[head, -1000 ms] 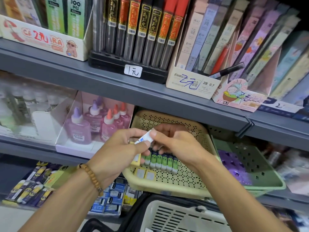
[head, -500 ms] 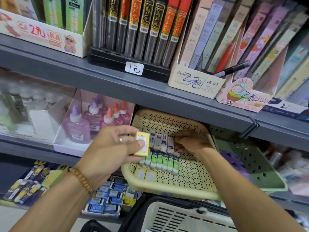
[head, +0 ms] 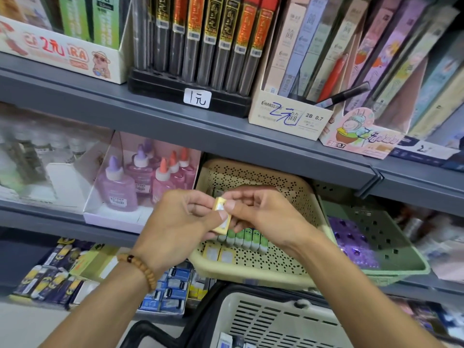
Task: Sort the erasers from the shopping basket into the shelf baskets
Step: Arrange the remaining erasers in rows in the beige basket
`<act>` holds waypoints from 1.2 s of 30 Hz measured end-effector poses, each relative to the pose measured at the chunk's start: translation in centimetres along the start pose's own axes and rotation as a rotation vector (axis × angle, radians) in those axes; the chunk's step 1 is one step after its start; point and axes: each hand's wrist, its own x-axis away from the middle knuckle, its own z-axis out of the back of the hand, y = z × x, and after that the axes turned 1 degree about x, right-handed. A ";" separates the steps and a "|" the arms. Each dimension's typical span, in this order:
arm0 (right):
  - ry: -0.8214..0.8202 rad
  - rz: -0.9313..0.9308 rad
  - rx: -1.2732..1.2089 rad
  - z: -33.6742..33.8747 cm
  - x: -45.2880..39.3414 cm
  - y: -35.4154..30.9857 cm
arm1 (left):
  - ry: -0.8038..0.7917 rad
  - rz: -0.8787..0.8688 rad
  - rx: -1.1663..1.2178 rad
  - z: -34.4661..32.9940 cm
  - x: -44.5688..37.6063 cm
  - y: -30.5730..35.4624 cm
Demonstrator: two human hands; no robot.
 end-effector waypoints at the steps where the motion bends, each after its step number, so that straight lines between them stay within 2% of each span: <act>1: 0.022 -0.016 0.025 0.1 0.2 0.1 | 0.016 -0.063 -0.120 -0.1 0.2 -0.2; 3: 0.103 -0.103 0.092 1.0 0.8 0.5 | 0.021 -0.241 -0.419 0.0 0.9 -0.6; 5: 0.114 -0.237 0.191 2.2 1.5 1.4 | -0.101 -0.394 -0.641 0.4 1.8 -0.8; 8: 0.005 -0.393 0.427 2.2 1.9 3.1 | -0.332 -0.421 -0.800 0.9 2.9 -1.1; 10: -0.017 -0.402 0.581 1.4 1.5 3.7 | -0.360 -0.416 -0.824 0.9 2.9 -1.4; 14: 0.049 -0.393 0.614 1.5 1.0 3.9 | -0.318 -0.436 -0.805 0.8 2.7 -1.4; 19: -0.055 -0.360 0.665 0.9 0.7 4.0 | -0.303 -0.453 -0.819 0.7 2.7 -1.6; 25: -0.068 -0.315 0.666 1.1 1.3 3.5 | -0.243 -0.447 -0.854 0.5 3.1 -1.8; 27: 0.000 -0.244 0.694 1.3 2.2 2.8 | -0.196 -0.456 -0.853 0.2 3.5 -1.8; 30: 0.202 -0.062 0.614 1.4 4.4 1.4 | -0.083 -0.480 -0.757 -1.0 4.9 -1.4; 33: 0.386 0.115 0.443 1.1 8.2 0.6 | -0.021 -0.450 -0.516 -3.1 7.6 -1.1; 36: 0.468 0.161 0.273 0.8 12.7 1.0 | -0.018 -0.343 -0.247 -5.6 10.4 -1.4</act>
